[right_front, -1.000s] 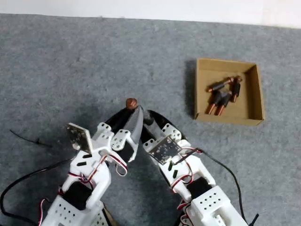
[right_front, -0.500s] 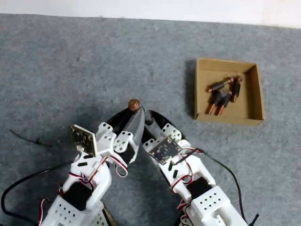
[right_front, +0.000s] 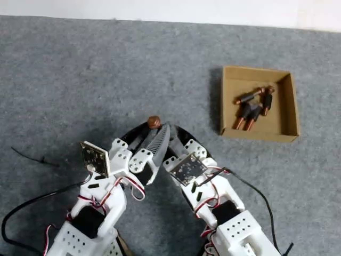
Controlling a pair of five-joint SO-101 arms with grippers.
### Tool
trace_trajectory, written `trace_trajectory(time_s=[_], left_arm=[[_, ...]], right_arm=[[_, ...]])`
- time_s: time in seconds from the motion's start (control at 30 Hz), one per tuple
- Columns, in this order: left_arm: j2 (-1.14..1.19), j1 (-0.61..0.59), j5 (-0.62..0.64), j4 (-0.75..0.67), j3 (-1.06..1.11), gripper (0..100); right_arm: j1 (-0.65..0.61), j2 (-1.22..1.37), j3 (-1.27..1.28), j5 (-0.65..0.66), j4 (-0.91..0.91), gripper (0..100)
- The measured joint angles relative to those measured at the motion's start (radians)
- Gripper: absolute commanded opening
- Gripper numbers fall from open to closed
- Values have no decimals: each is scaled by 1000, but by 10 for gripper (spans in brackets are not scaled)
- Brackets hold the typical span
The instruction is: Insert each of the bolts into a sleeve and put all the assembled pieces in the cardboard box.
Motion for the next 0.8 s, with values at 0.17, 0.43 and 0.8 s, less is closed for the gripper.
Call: trace_trajectory(time_s=[0.17, 0.43, 0.8], left_arm=[[0, -3, 0, 0, 0, 162], [0, -247, 115, 0, -9, 161], [0, -126, 147, -3, -11, 161]], right_arm=[[0, 0, 0, 0, 0, 5], [0, 0, 0, 3, 0, 5], [2, 0, 0, 3, 0, 5]])
